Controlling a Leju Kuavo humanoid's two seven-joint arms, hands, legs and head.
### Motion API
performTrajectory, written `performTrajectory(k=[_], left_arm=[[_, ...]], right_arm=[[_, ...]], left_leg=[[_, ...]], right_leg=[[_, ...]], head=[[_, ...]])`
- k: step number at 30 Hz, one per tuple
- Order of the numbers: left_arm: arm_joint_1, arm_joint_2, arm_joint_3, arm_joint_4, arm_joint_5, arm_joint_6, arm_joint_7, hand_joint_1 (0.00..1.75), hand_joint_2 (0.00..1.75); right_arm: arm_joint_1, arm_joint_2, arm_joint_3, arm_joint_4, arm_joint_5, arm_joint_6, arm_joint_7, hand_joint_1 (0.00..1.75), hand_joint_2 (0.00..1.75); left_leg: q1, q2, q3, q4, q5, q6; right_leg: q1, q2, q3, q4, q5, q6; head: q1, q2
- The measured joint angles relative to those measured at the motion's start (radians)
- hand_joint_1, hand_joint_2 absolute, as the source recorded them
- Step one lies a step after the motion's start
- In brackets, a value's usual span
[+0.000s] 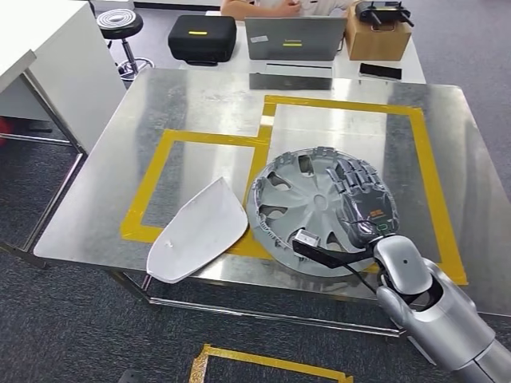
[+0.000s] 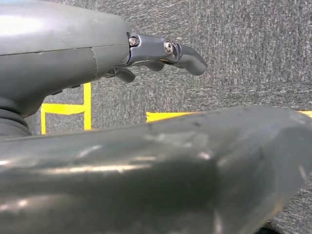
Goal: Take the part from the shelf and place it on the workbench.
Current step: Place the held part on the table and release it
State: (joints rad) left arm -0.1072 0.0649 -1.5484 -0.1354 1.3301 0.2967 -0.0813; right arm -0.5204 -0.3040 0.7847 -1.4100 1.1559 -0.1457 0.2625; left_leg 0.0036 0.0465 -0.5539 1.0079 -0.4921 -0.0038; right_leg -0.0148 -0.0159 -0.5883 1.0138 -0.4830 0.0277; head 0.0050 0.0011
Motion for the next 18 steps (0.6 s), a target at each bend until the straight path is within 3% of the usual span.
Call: performTrajectory(k=[9,18], left_arm=[[0.0,-0.001,0.0,0.0,0.002,0.001,0.0,0.0,0.0],[0.001,-0.005,-0.001,0.001,0.001,0.001,-0.013,0.0,0.0]], right_arm=[[0.018,-0.001,-0.02,0.022,0.074,-0.022,0.032,0.0,1.75],[0.154,0.01,-0.128,-0.005,0.337,-0.219,0.084,0.0,1.75]], left_leg=[[0.0,0.0,0.0,0.0,0.0,0.0],[0.0,-0.001,-0.001,0.0,-0.001,0.0]], right_leg=[[0.0,-0.001,0.0,0.0,0.0,0.0],[0.0,-0.001,0.0,0.0,0.0,0.0]], head=[[0.0,0.0],[0.0,0.0]])
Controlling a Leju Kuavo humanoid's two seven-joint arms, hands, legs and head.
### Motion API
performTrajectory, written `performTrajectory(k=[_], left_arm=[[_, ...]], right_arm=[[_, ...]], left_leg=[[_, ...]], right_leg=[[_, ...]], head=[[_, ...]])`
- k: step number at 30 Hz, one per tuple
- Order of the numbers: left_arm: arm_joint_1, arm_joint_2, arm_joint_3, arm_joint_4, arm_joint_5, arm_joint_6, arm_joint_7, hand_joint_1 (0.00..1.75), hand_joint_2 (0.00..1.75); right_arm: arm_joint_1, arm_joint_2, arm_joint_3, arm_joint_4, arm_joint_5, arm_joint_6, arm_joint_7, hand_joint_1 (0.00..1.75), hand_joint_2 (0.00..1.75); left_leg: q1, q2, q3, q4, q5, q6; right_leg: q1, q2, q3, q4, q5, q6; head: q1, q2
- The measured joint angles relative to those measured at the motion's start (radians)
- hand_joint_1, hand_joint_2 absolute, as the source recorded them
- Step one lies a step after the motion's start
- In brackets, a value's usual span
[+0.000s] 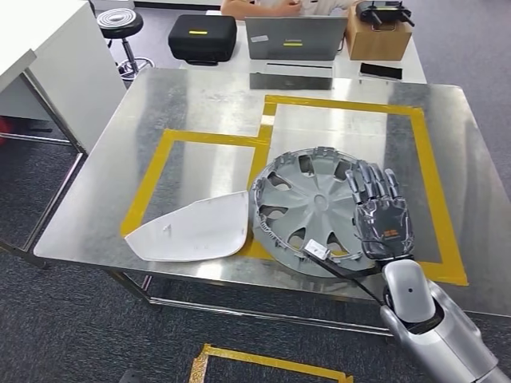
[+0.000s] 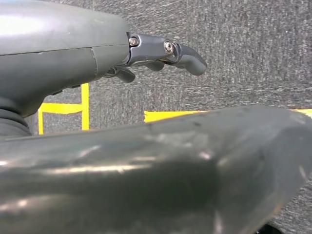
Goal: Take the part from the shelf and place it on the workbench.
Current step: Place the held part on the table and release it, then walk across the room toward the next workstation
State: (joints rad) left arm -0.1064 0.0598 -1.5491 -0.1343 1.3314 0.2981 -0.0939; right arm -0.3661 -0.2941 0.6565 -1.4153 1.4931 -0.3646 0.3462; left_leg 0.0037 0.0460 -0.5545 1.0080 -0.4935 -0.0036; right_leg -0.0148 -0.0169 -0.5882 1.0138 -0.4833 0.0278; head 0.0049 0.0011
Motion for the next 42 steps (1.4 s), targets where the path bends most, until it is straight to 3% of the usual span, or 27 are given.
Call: performTrajectory(k=[5,8,10,12,13,14,15,17,19,22,23,25,27,28,29,30,32,34,35,38,39,41,42], left_arm=[[-0.001,0.0,0.0,0.0,-0.002,0.001,-0.002,0.0,0.0],[-0.002,-0.001,0.0,0.001,0.0,0.003,-0.002,0.0,0.0],[-0.004,-0.003,0.0,0.001,0.002,0.003,-0.003,0.0,0.0],[-0.005,-0.003,0.0,0.001,0.004,0.004,-0.003,0.0,0.0],[-0.004,-0.003,0.0,0.001,0.005,0.004,-0.003,0.0,0.0],[-0.004,-0.004,0.0,0.002,0.006,0.005,-0.004,0.0,0.0],[-0.004,-0.005,0.0,0.002,0.008,0.005,-0.005,0.0,0.0],[-0.004,-0.004,0.0,0.003,0.009,0.006,-0.007,0.0,0.0],[-0.004,-0.002,0.0,0.005,0.011,0.008,-0.009,0.0,0.0],[-0.003,-0.003,0.0,0.007,0.013,0.01,-0.013,0.0,0.0],[-0.003,-0.004,0.0,0.007,0.014,0.01,-0.014,0.0,0.0],[-0.003,-0.005,0.0,0.007,0.016,0.01,-0.016,0.0,0.0],[-0.003,-0.005,0.0,0.007,0.017,0.01,-0.016,0.0,0.0],[-0.003,-0.006,0.0,0.007,0.018,0.01,-0.017,0.0,0.0],[-0.003,-0.006,0.0,0.007,0.019,0.011,-0.017,0.0,0.0],[-0.003,-0.006,0.0,0.007,0.019,0.011,-0.018,0.0,0.0],[-0.003,-0.005,0.0,0.007,0.021,0.012,-0.019,0.0,0.0],[-0.004,-0.002,0.0,0.008,0.022,0.013,-0.022,0.0,0.0],[-0.005,0.0,0.0,0.008,0.024,0.014,-0.023,0.0,0.0],[-0.005,0.0,0.0,0.008,0.031,0.016,-0.027,0.0,0.0],[-0.006,0.0,0.0,0.008,0.032,0.017,-0.029,0.0,0.0],[-0.006,-0.002,0.0,0.008,0.037,0.017,-0.034,0.0,0.0],[-0.006,-0.002,0.0,0.008,0.04,0.017,-0.036,0.0,0.0]], right_arm=[[0.055,0.027,-0.033,-0.04,0.066,-0.074,-0.014,0.0,1.75],[0.072,0.031,-0.041,-0.068,0.076,-0.097,-0.012,0.0,1.75],[0.08,0.031,-0.042,-0.077,0.077,-0.103,-0.007,0.0,1.75],[0.091,0.031,-0.042,-0.08,0.077,-0.108,-0.002,0.0,1.75],[0.097,0.031,-0.042,-0.081,0.077,-0.109,0.001,0.0,1.75],[0.103,0.031,-0.042,-0.082,0.077,-0.11,0.004,0.0,1.75],[0.106,0.031,-0.042,-0.083,0.077,-0.111,0.006,0.0,1.75],[0.108,0.031,-0.041,-0.088,0.077,-0.115,0.012,0.0,1.75],[0.109,0.031,-0.04,-0.095,0.078,-0.122,0.016,0.0,1.75],[0.114,0.031,-0.039,-0.102,0.078,-0.127,0.019,0.0,1.75],[0.115,0.031,-0.039,-0.104,0.078,-0.128,0.019,0.0,1.75],[0.115,0.031,-0.039,-0.109,0.078,-0.129,0.02,0.0,1.75],[0.116,0.031,-0.039,-0.111,0.078,-0.129,0.02,0.0,1.75],[0.117,0.031,-0.038,-0.111,0.078,-0.13,0.02,0.0,1.75],[0.119,0.031,-0.038,-0.111,0.078,-0.13,0.021,0.0,1.75],[0.12,0.031,-0.038,-0.112,0.078,-0.132,0.021,0.0,1.75],[0.123,0.031,-0.038,-0.114,0.078,-0.137,0.021,0.0,1.75],[0.128,0.031,-0.038,-0.12,0.078,-0.147,0.019,0.0,1.75],[0.13,0.031,-0.038,-0.123,0.078,-0.152,0.016,0.0,1.75],[0.14,0.031,-0.04,-0.131,0.078,-0.161,0.003,0.0,1.75],[0.142,0.031,-0.04,-0.133,0.078,-0.162,-0.004,0.0,1.75],[0.148,0.031,-0.043,-0.136,0.078,-0.165,-0.025,0.0,1.75],[0.152,0.032,-0.046,-0.137,0.078,-0.165,-0.037,0.0,1.31]], left_leg=[[-0.004,0.0,-0.003,0.008,-0.004,0.018],[0.0,0.002,0.009,-0.025,0.021,0.03],[0.006,0.005,0.016,-0.049,0.037,0.035],[0.007,0.005,0.011,-0.049,0.041,0.037],[0.008,0.005,0.008,-0.046,0.041,0.036],[0.009,0.005,0.004,-0.043,0.041,0.035],[0.011,0.005,0.0,-0.037,0.04,0.031],[0.018,0.005,-0.01,-0.021,0.036,0.017],[0.018,0.004,-0.021,0.0,0.03,0.0],[0.018,0.001,-0.034,0.02,0.029,-0.014],[0.02,-0.004,-0.04,0.032,0.014,-0.017],[0.021,-0.02,-0.065,0.105,-0.053,-0.017],[0.016,-0.03,-0.102,0.231,-0.136,-0.008],[0.012,-0.032,-0.113,0.28,-0.16,-0.001],[0.006,-0.034,-0.111,0.299,-0.165,0.007],[0.0,-0.035,-0.091,0.281,-0.153,0.018],[-0.02,-0.042,-0.007,0.154,-0.102,0.044],[-0.035,-0.049,0.066,0.031,-0.073,0.06],[-0.04,-0.051,0.08,0.004,-0.068,0.063],[-0.04,-0.046,0.075,-0.023,-0.037,0.064],[-0.037,-0.042,0.069,-0.032,-0.023,0.066],[-0.033,-0.037,0.048,-0.04,0.002,0.07],[-0.033,-0.035,0.034,-0.04,0.012,0.072]], right_leg=[[-0.006,-0.001,0.001,-0.006,0.005,0.009],[-0.005,0.002,0.0,-0.007,-0.001,0.021],[-0.006,0.009,-0.03,0.063,-0.054,0.025],[-0.009,0.013,-0.078,0.185,-0.112,0.033],[-0.012,0.013,-0.094,0.225,-0.121,0.038],[-0.015,0.013,-0.093,0.23,-0.112,0.043],[-0.019,0.012,-0.074,0.198,-0.087,0.049],[-0.026,0.006,-0.005,0.079,-0.039,0.061],[-0.024,0.006,0.034,0.016,-0.027,0.055],[-0.021,0.016,0.021,0.023,-0.031,0.023],[-0.019,0.018,0.015,0.025,-0.027,0.013],[-0.014,0.02,0.002,0.025,-0.016,-0.005],[-0.004,0.023,-0.013,0.025,-0.004,-0.018],[0.001,0.024,-0.021,0.025,0.001,-0.022],[0.007,0.025,-0.029,0.025,0.008,-0.025],[0.012,0.027,-0.038,0.025,0.015,-0.027],[0.017,0.032,-0.055,0.025,0.03,-0.029],[0.019,0.035,-0.064,0.023,0.045,-0.023],[0.017,0.035,-0.066,0.021,0.053,-0.018],[0.013,0.034,-0.071,0.013,0.064,-0.002],[0.014,0.032,-0.079,0.024,0.044,0.002],[0.013,0.028,-0.105,0.102,-0.043,0.011],[0.011,0.027,-0.118,0.163,-0.086,0.016]], head=[[-0.001,0.0],[0.0,0.0],[0.003,0.0],[0.005,0.0],[0.005,0.0],[0.004,0.0],[0.004,0.0],[0.006,0.0],[0.007,0.0],[0.003,0.0],[0.001,0.0],[-0.004,0.0],[-0.009,0.0],[-0.01,0.0],[-0.011,0.0],[-0.01,0.0],[-0.01,0.0],[-0.01,0.0],[-0.011,0.0],[-0.012,0.0],[-0.011,0.0],[-0.009,0.0],[-0.008,0.0]])
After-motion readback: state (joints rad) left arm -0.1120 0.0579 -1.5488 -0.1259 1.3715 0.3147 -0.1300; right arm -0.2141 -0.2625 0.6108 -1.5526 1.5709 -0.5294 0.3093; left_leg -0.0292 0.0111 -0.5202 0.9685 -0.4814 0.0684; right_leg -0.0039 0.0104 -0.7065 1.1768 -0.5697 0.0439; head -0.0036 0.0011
